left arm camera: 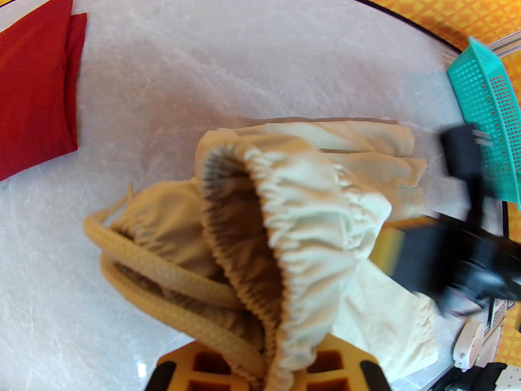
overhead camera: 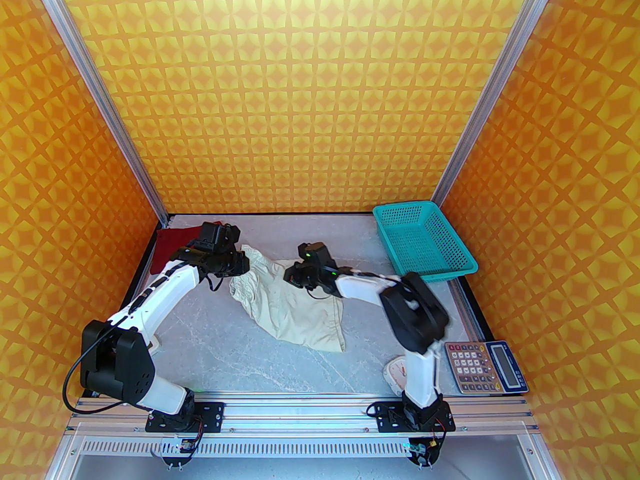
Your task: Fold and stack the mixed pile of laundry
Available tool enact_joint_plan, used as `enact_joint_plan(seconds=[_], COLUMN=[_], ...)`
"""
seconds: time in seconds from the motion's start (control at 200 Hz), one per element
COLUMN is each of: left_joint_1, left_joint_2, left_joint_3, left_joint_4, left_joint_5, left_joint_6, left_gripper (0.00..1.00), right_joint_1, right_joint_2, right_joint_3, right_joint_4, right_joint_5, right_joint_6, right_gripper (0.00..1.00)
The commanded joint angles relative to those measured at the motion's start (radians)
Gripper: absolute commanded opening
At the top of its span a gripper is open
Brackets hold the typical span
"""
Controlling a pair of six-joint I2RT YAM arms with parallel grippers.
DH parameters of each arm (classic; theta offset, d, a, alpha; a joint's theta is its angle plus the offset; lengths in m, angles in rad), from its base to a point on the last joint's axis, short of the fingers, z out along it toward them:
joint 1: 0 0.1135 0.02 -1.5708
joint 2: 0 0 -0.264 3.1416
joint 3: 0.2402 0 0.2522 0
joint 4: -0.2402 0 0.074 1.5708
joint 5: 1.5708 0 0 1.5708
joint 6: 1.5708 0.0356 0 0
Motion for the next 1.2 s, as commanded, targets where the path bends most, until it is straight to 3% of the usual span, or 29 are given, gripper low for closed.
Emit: enact_joint_plan(seconds=[0.0, 0.13, 0.375, 0.61, 0.835, 1.01, 1.195], left_joint_1=[-0.011, -0.021, -0.021, -0.021, -0.022, -0.021, -0.021], left_joint_2=[0.008, 0.009, 0.021, 0.005, 0.004, 0.004, 0.025], left_joint_3=[0.032, 0.041, 0.023, 0.031, 0.032, 0.042, 0.078], left_joint_4=[-0.025, -0.022, -0.009, -0.027, -0.029, -0.041, -0.059], left_joint_5=[-0.043, -0.043, -0.048, -0.081, -0.088, -0.092, -0.110], left_joint_6=[-0.005, -0.003, 0.007, 0.030, 0.028, 0.029, 0.025], left_gripper=[0.00, 0.00, 0.00, 0.00, 0.00, 0.00, 0.00], right_joint_1=[0.045, 0.101, 0.164, 0.164, 0.198, 0.222, 0.222], right_joint_2=[-0.025, 0.030, 0.238, 0.064, -0.002, 0.150, 0.256], right_joint_3=[-0.112, -0.152, -0.026, -0.135, -0.264, -0.157, 0.017], right_joint_4=[0.034, 0.119, 0.190, 0.102, 0.190, 0.305, 0.175], right_joint_5=[-0.035, -0.045, -0.068, -0.080, -0.101, -0.137, -0.127], right_joint_6=[0.021, 0.071, 0.095, 0.053, 0.115, 0.172, 0.103], right_gripper=[0.00, 0.00, 0.00, 0.00, 0.00, 0.00, 0.00])
